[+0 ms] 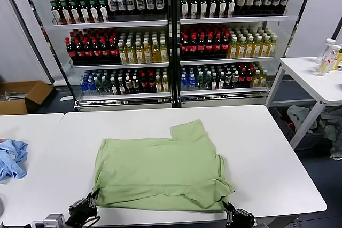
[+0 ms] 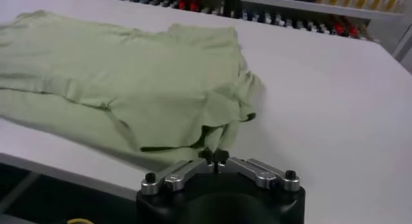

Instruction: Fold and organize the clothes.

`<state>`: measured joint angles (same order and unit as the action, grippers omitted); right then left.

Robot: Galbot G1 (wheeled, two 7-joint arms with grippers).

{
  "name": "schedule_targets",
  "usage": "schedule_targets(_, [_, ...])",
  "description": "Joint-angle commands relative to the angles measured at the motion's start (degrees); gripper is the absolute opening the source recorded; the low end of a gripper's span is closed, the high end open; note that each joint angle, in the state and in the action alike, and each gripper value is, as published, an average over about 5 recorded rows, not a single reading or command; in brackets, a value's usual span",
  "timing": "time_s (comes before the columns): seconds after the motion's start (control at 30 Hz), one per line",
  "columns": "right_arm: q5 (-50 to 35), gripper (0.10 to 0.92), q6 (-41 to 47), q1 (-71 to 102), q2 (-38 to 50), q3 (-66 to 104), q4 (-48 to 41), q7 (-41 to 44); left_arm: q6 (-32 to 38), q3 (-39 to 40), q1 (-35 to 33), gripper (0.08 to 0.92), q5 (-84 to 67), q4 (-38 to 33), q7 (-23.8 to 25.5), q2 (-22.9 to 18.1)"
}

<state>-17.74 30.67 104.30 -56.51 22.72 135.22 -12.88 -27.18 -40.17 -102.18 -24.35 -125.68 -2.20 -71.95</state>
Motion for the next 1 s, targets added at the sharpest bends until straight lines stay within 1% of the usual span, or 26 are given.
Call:
schedule_targets(0.03, [2.9, 0.198, 1.3, 2.7, 1.2, 3.5, 3.1, 1.0, -1.6, -0.3, -5.7, 0.196, 4.5, -6.8, -0.7, -1.1])
schedule_targets(0.23, [2.4, 0.371, 1.0, -1.5, 1.0, 4.5, 5.9, 0.7, -0.8, -1.9, -2.5, 0.369, 4.0, -8.2, -1.8, 0.4])
schedule_targets(0.33, [-0.6, 0.457, 1.2, -7.2, 0.7, 3.4, 4.8, -0.2, 0.1, -1.9, 1.5, 0.464, 2.4, -7.2, -2.2, 1.9])
schedule_targets(0.4, [-3.1, 0.518, 1.5, -13.0, 0.7, 1.8, 1.9, -0.8, 0.6, -1.4, 5.4, 0.516, 0.6, -4.9, -2.3, 3.7])
schedule_targets(0.53, [-7.6, 0.631, 1.9, -25.5, 0.7, -2.7, -7.0, -1.7, 1.4, 0.7, 12.7, 0.646, -3.2, 1.5, -2.2, 7.4])
schedule_targets(0.67, [-11.0, 0.749, 2.3, -36.1, 0.2, -7.4, -15.6, -2.4, 1.3, 3.7, 20.0, 0.757, -5.1, 7.7, -2.1, 10.0])
schedule_targets(0.73, [-12.6, 0.788, 2.4, -41.3, -0.4, -10.1, -20.1, -2.8, 1.0, 5.6, 23.9, 0.797, -5.0, 11.1, -2.2, 10.8])
schedule_targets(0.8, [-13.7, 0.814, 2.5, -46.4, -1.2, -12.5, -23.8, -2.9, 0.4, 7.5, 27.7, 0.814, -5.0, 14.3, -2.4, 11.4])
schedule_targets(1.0, [-16.0, 0.823, 2.5, -58.3, -3.6, -19.0, -33.7, -3.0, -2.0, 13.5, 37.2, 0.823, -4.5, 22.4, -2.7, 12.2])
